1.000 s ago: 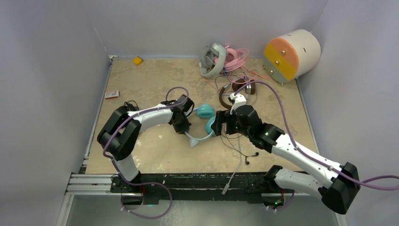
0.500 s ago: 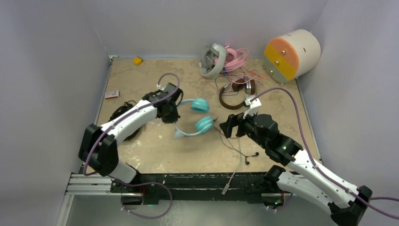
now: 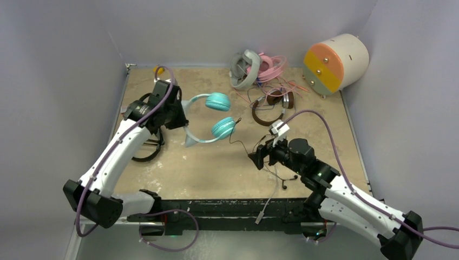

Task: Wrap the headphones
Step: Wrap the headphones cable around the headphones.

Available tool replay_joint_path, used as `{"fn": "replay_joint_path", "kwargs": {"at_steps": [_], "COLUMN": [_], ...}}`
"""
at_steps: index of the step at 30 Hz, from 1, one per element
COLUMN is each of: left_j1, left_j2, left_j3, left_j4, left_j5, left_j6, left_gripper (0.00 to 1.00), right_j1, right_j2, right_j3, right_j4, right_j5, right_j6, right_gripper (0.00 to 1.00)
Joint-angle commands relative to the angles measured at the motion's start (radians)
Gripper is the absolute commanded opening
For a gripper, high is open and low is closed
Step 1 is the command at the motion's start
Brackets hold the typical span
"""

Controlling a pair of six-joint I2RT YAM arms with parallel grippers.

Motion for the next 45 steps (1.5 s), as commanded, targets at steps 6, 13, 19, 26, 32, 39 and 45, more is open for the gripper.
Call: {"fn": "replay_joint_path", "kwargs": {"at_steps": [6, 13, 19, 26, 32, 39, 45], "left_j1": [0.001, 0.001, 0.001, 0.001, 0.001, 0.001, -0.019], "left_j2": [-0.133, -0.166, -0.149, -0.13, -0.118, -0.085, -0.076], "left_j3": [0.146, 0.186, 0.234, 0.236, 0.141, 0.028, -0.104], "left_j4": [-0.044, -0.054, -0.066, -0.039, 0.041, 0.109, 0.247], "left_j5": [0.237, 0.362, 0.382, 0.356, 0.191, -0.118, -0.104], "left_j6": [0.025, 0.042, 0.046, 0.038, -0.004, 0.005, 0.126], "left_gripper": [0.0, 0.0, 0.0, 0.0, 0.0, 0.0, 0.0], "right_j1": [-0.003, -0.003, -0.003, 0.001, 0.026, 0.027, 0.027], "right_j2": [0.113, 0.197, 0.366, 0.447, 0.291, 0.032, 0.125], "right_j3": [0.016, -0.083, -0.039, -0.004, 0.034, 0.145, 0.47], "right_j4": [0.289, 0.559, 0.599, 0.644, 0.457, 0.138, -0.272], "right_j5": [-0.243, -0.249, -0.225, -0.351, -0.375, -0.198, -0.14], "right_j6": [-0.084, -0.021, 0.01, 0.042, 0.015, -0.033, -0.149], "right_gripper": [0.99, 0.99, 0.92, 0.44, 0.0, 0.0, 0.0]}}
